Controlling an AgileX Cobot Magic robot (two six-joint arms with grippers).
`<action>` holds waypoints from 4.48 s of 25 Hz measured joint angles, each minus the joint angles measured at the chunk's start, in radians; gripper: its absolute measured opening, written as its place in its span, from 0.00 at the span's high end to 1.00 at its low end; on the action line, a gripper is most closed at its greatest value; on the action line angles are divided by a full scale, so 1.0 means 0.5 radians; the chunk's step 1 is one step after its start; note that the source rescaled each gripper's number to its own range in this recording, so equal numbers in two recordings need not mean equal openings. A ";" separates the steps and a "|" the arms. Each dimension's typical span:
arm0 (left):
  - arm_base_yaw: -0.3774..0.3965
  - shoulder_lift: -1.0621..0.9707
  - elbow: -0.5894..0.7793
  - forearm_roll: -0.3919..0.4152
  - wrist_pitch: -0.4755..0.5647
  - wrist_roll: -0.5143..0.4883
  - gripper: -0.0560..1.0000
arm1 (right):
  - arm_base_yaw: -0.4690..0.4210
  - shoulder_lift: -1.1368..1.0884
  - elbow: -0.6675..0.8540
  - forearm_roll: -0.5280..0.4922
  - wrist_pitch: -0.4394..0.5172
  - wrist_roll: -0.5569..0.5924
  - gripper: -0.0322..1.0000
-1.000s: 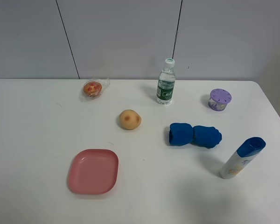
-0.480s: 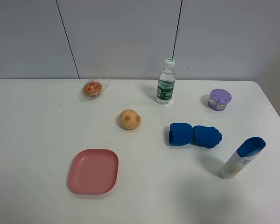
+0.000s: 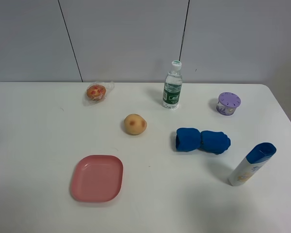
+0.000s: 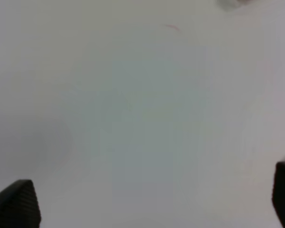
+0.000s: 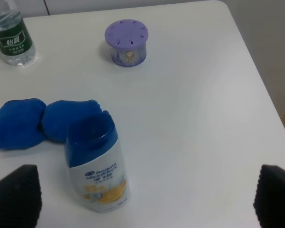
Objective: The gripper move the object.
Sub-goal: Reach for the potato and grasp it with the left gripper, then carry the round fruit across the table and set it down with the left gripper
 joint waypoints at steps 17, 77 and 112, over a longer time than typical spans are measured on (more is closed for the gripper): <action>-1.053 1.229 -0.620 0.005 -0.497 0.043 0.00 | 0.000 0.000 0.000 0.000 0.000 0.000 0.00; -1.523 2.231 -0.625 -0.220 -1.418 0.029 0.28 | 0.000 0.000 0.000 0.000 0.000 0.000 0.00; -2.029 2.364 -2.172 -0.210 -1.126 0.013 0.94 | 0.000 0.000 0.000 0.000 0.000 0.000 0.00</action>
